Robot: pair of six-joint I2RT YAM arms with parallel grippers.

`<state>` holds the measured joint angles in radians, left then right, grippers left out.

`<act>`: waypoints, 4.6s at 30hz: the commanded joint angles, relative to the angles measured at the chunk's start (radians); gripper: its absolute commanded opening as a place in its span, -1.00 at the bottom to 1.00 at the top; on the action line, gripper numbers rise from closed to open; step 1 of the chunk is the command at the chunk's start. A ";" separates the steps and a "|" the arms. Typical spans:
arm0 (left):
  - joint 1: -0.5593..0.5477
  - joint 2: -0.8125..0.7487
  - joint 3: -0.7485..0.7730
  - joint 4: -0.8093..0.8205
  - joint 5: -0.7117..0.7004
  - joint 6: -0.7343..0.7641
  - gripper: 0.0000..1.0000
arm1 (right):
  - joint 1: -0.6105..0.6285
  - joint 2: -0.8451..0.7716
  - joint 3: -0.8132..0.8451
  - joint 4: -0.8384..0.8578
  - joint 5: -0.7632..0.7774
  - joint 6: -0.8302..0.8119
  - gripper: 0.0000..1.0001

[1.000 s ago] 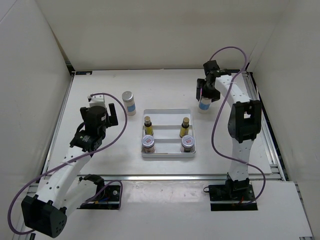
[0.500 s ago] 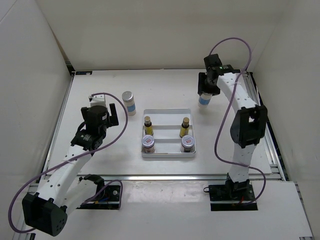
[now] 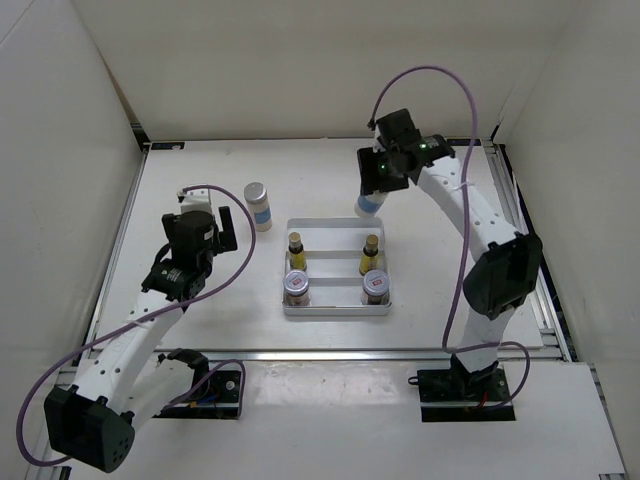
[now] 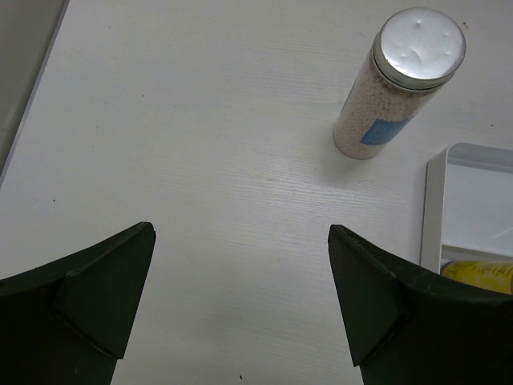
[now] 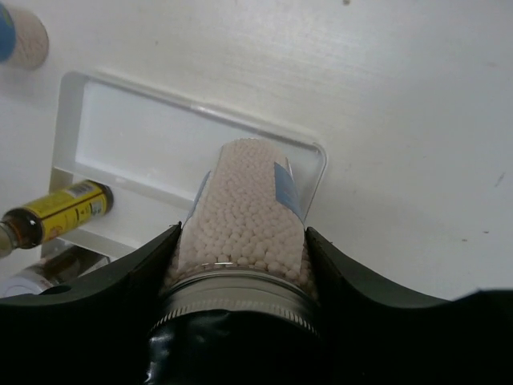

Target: Organize the condiment bottles

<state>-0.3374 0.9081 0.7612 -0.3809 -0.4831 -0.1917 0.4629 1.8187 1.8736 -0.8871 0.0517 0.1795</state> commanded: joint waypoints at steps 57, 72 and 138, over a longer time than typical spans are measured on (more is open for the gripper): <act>0.064 0.968 0.805 -0.072 0.322 -0.012 1.00 | -0.237 -0.194 -0.248 0.125 -0.524 0.135 1.00; 0.064 0.925 0.928 -0.219 0.359 -0.040 -0.30 | -0.277 -0.265 -0.327 0.094 -0.529 0.107 1.00; -0.224 0.506 0.861 -0.118 0.092 0.112 1.00 | -0.297 -0.564 -0.479 -0.024 -0.395 0.069 1.00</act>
<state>-0.5652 1.6325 1.6444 -0.5182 -0.2935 -0.1265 0.1658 1.2751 1.3911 -0.8993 -0.3210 0.2760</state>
